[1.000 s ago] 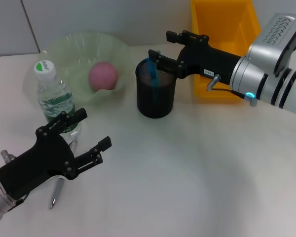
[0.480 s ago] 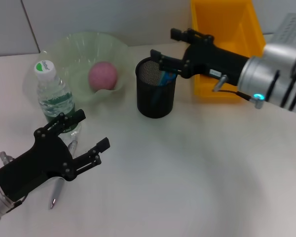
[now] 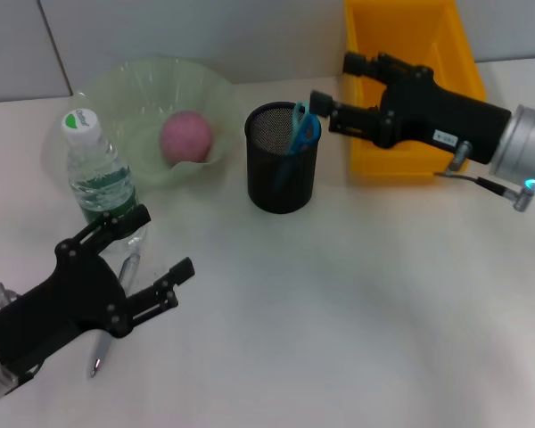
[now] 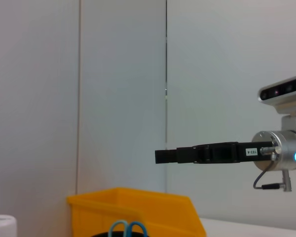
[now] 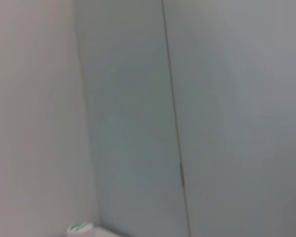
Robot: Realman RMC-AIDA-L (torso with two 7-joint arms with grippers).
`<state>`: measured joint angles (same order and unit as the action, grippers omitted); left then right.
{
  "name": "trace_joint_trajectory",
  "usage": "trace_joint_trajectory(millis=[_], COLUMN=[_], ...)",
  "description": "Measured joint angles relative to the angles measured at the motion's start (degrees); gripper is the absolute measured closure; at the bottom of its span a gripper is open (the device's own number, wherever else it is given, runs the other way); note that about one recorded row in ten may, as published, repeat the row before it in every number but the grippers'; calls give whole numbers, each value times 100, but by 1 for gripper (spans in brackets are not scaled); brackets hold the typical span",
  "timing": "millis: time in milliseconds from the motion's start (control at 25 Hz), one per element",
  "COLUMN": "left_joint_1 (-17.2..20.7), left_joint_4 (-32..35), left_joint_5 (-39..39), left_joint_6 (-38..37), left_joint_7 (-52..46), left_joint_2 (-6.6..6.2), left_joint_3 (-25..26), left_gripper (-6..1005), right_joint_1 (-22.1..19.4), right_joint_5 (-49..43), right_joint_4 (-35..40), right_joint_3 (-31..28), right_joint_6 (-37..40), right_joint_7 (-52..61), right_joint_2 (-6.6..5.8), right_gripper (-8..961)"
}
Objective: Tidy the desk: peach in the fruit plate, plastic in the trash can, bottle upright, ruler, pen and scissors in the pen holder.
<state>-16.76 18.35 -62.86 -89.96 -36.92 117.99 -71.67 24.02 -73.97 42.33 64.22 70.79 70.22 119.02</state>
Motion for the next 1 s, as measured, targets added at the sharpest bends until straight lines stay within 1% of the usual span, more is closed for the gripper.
trace_joint_trajectory(millis=[200,320,400,480,520,560,600,640,760,800,840,880,920,960,1000], left_joint_1=[254,303,313,366,432,466,534,534,558,513,484,484,454,454,434], left_joint_4=[405,578,823,1278,1710,1918,2455,2455,3167,3524,3748,3748,4128,4128,4355], left_joint_5=[-214,-341,-642,-1067,-1395,-1533,-1922,-1922,-2486,-2853,-3120,-3120,-3551,-3551,-3856], left_joint_6=[11,110,280,578,828,924,1170,1170,1367,1385,1395,1395,1434,1434,1471], left_joint_7=[-165,-335,-596,-976,-1277,-1413,-1780,-1780,-2375,-2756,-2977,-2977,-3320,-3320,-3538], left_joint_2=[-1,-12,-38,-41,-15,0,31,31,38,26,22,22,27,27,33], left_joint_3=[0,-1,28,33,28,19,-20,-20,-106,-120,-117,-117,-112,-112,-114], left_gripper=[219,219,220,220,220,220,220,221,221,221,221,222,222,222,222], right_joint_1=[-125,-182,-243,-318,-358,-386,-459,-459,-606,-708,-748,-771,-794,-794,-811], right_joint_5=[-763,-1088,-1255,-1389,-1456,-1500,-1548,-1548,-1618,-1798,-1907,-2036,-2163,-2163,-2305], right_joint_4=[470,682,818,935,976,994,988,988,984,1020,1036,1043,1047,1047,1050], right_joint_3=[-65,-156,-289,-507,-675,-808,-1074,-1074,-1355,-1610,-1772,-1923,-2096,-2096,-2253], right_joint_6=[218,413,635,910,1075,1194,1415,1415,1621,1799,1894,2000,2117,2117,2252], right_joint_7=[799,1203,1428,1598,1661,1702,1752,1752,1765,1782,1815,1873,1939,1939,2016], right_joint_2=[-5,-11,-15,-19,-20,-20,-24,-24,-41,-44,-45,-46,-49,-49,-53], right_gripper=[117,118,118,118,118,118,118,118,119,119,119,119,119,119,119])
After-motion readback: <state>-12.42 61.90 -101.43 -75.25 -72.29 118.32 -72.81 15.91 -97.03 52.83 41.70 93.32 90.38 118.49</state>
